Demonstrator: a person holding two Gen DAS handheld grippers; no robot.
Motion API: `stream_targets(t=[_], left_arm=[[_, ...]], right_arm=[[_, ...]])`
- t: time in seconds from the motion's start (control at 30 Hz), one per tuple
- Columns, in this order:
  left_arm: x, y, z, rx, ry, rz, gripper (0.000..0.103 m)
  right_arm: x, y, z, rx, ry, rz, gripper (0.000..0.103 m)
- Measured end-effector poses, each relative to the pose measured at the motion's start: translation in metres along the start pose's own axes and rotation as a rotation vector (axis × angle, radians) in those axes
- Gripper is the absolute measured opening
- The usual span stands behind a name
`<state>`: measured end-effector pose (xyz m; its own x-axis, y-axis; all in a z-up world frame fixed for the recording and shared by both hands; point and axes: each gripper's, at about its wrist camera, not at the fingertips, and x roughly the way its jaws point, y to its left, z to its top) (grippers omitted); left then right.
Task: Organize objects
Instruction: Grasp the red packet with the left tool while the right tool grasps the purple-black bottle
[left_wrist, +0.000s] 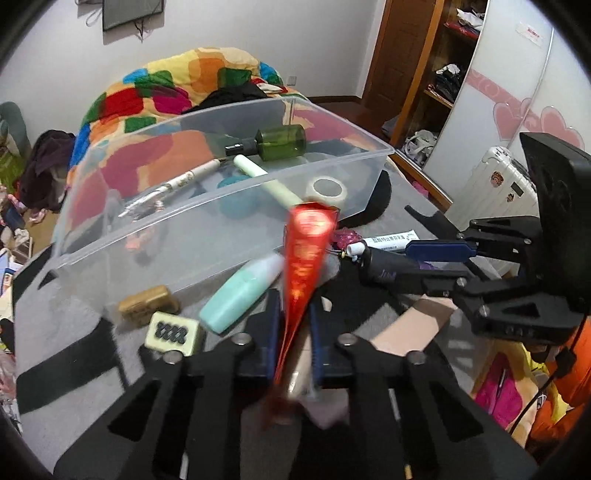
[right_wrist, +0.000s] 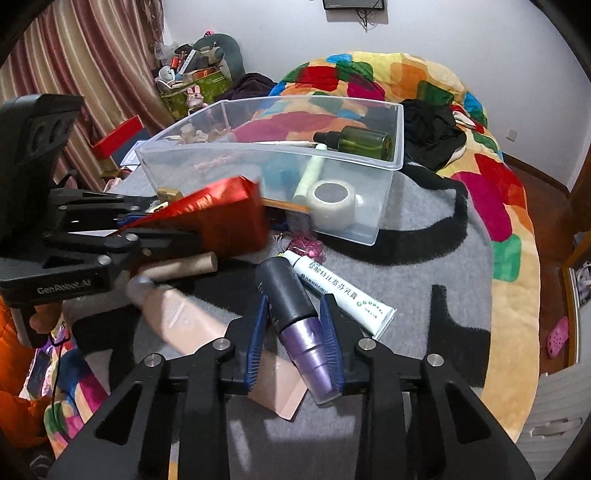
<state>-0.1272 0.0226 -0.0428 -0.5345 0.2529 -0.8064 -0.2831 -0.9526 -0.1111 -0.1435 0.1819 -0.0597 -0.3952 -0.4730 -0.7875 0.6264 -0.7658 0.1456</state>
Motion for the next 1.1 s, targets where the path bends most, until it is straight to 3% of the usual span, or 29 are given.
stream_targets(t=[0.33,0.6,0.63,0.7,0.8,0.97,1.03,1.1], left_arm=[[-0.053,0.019,-0.022,-0.044,-0.073,0.030,0.010],[-0.044,0.023,-0.054,-0.052,0.009,0.023,0.011],[-0.042,0.024,-0.053,-0.058,0.016,0.016,0.012],[-0.042,0.027,-0.050,-0.069,0.013,0.001,0.030],[-0.046,0.028,-0.041,-0.071,-0.013,-0.005,0.043],[-0.033,0.028,-0.023,-0.059,0.007,0.006,0.043],[-0.023,0.031,-0.020,-0.075,0.030,0.019,0.040],[-0.015,0.035,-0.020,-0.100,0.047,0.001,0.029]], right_arm=[[-0.007,0.003,-0.004,0.004,0.018,0.021,0.024],[0.005,0.005,0.003,-0.006,0.043,0.022,0.027],[0.007,0.006,0.004,-0.009,0.049,0.023,0.028],[0.011,0.008,0.005,-0.016,0.059,0.026,0.030],[0.015,0.009,0.007,-0.023,0.063,0.027,0.030],[0.019,0.009,0.009,-0.005,0.060,0.038,0.030],[0.022,0.009,0.010,0.002,0.059,0.042,0.030],[0.024,0.010,0.010,0.005,0.061,0.045,0.030]])
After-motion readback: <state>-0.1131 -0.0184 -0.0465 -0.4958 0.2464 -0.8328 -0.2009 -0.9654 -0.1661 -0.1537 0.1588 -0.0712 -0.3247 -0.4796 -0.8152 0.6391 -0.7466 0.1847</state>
